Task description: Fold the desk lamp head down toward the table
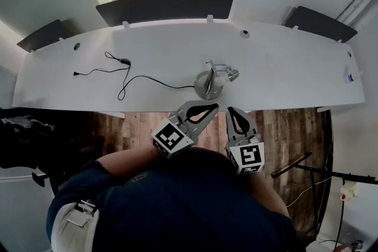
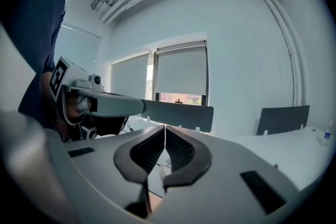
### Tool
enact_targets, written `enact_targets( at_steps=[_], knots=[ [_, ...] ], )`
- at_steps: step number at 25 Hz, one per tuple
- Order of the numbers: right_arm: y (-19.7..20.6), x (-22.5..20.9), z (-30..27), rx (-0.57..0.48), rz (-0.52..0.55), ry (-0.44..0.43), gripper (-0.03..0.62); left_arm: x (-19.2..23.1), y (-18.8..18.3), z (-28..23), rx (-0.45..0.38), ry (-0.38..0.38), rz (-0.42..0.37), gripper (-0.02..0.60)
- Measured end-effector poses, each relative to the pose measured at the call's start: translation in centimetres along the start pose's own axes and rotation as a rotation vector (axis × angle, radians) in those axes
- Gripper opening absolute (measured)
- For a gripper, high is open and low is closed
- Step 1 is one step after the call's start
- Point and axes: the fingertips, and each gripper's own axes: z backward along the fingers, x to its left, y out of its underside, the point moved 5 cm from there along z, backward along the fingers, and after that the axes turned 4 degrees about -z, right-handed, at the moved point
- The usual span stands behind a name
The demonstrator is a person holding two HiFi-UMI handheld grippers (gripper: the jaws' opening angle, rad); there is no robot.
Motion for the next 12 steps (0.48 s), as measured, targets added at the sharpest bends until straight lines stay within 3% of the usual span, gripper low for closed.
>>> enact_targets(
  at_steps=[4,12],
  knots=[
    [0.3,0.1,0.4,0.000,-0.015,-0.010,0.012,-0.8,0.2,-0.2,-0.021,0.015,0.060,0.006],
    [0.5,0.1,0.8,-0.003,-0.011,-0.016,0.011,-1.9,0.4,-0.6,-0.008,0.042,0.037,0.006]
  ],
)
